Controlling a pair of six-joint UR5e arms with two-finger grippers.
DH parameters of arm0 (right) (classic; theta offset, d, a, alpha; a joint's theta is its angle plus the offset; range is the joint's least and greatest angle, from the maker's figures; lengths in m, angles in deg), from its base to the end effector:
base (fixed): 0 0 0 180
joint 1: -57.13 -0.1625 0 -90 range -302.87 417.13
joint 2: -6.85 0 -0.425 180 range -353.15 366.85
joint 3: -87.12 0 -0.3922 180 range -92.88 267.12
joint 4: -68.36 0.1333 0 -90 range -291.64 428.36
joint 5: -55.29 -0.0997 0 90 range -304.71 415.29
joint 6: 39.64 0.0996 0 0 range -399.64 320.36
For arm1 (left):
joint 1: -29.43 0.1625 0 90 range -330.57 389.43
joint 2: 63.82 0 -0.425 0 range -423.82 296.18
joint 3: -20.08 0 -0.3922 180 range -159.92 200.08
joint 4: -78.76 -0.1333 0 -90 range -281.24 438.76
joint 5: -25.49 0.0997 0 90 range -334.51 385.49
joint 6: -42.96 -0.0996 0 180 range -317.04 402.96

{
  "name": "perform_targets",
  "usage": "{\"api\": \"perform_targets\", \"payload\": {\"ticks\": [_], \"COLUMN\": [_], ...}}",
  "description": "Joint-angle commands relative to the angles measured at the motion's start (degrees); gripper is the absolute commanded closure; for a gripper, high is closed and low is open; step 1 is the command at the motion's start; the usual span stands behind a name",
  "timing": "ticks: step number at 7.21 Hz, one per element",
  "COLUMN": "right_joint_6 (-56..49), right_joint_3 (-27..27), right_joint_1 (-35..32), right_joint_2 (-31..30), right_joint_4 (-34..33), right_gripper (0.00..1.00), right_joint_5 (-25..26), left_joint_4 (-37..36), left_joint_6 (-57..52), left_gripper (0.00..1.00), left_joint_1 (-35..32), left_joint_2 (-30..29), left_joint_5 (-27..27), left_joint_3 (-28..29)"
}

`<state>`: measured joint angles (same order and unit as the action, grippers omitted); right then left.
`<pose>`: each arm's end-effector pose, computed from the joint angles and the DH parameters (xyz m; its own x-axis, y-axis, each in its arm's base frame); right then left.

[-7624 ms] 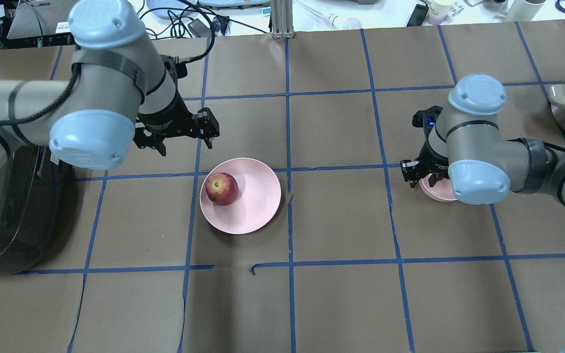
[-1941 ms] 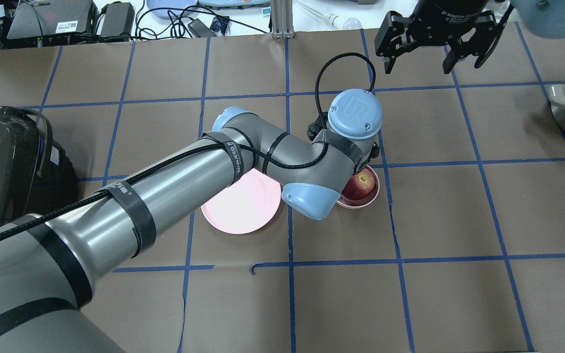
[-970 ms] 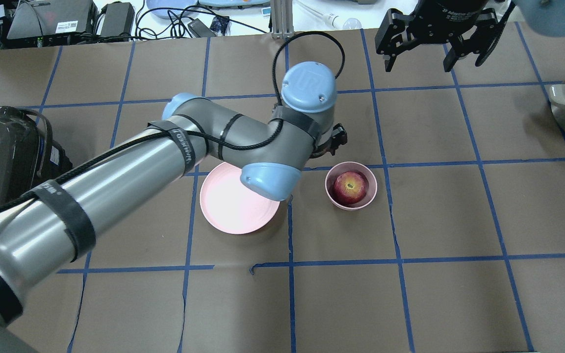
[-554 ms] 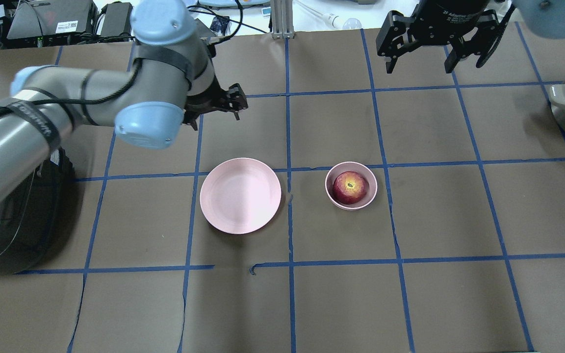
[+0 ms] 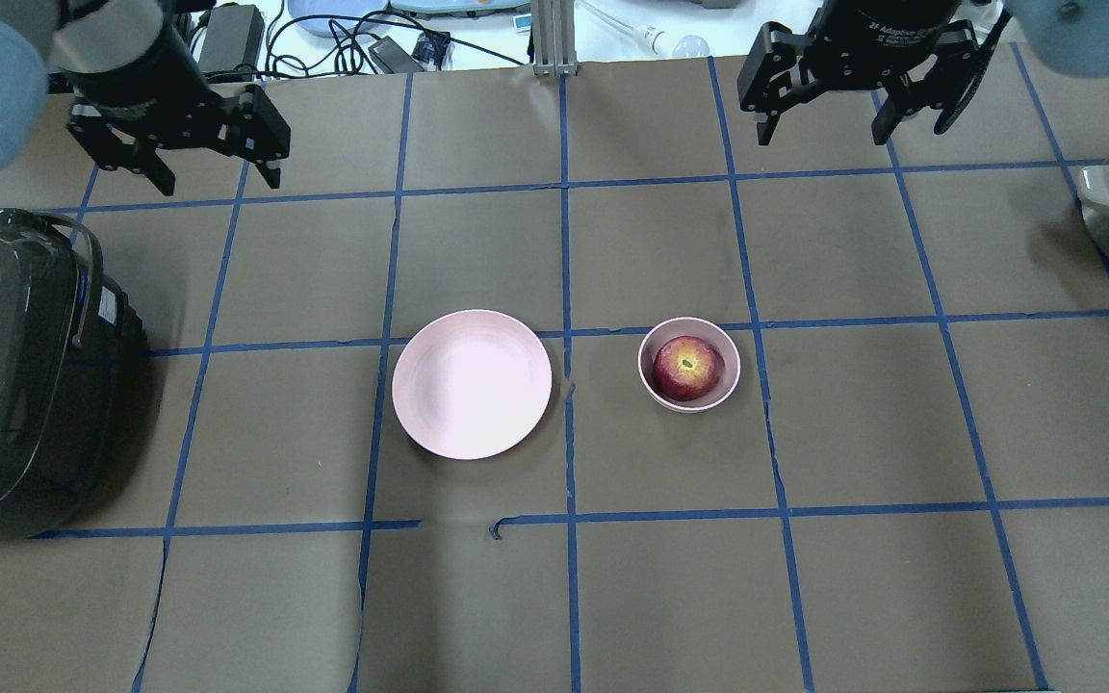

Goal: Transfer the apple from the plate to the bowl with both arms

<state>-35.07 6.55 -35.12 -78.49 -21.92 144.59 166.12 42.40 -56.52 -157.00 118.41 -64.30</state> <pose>0.1554 -0.5278 0.5283 -0.9991 0.0391 -0.0191 0.0406 0.9954 -0.0868 -0.0909 -0.5313 0.5133 -0.9965 -0.0653 -0.0516 -0.0606 0.9943 -0.0880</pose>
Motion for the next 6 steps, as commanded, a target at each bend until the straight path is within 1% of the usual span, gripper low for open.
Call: {"api": "perform_targets", "payload": {"ticks": [1,3,6], "right_joint_6": [0.0,0.0,0.0], "right_joint_3": [0.0,0.0,0.0], "right_joint_1": [0.0,0.0,0.0], "right_joint_2": [0.0,0.0,0.0], "right_joint_4": [-0.1,-0.2,-0.2], "right_gripper": [0.0,0.0,0.0], "right_joint_5": [0.0,0.1,0.2], "left_joint_4": [3.7,3.9,3.8], "left_joint_6": [-0.7,-0.6,-0.5], "left_gripper": [0.0,0.0,0.0], "left_joint_1": [0.6,-0.1,-0.2], "left_joint_2": [2.1,2.1,1.4], "left_joint_5": [-0.4,-2.1,-2.2], "left_joint_3": [2.6,1.9,1.9]}}
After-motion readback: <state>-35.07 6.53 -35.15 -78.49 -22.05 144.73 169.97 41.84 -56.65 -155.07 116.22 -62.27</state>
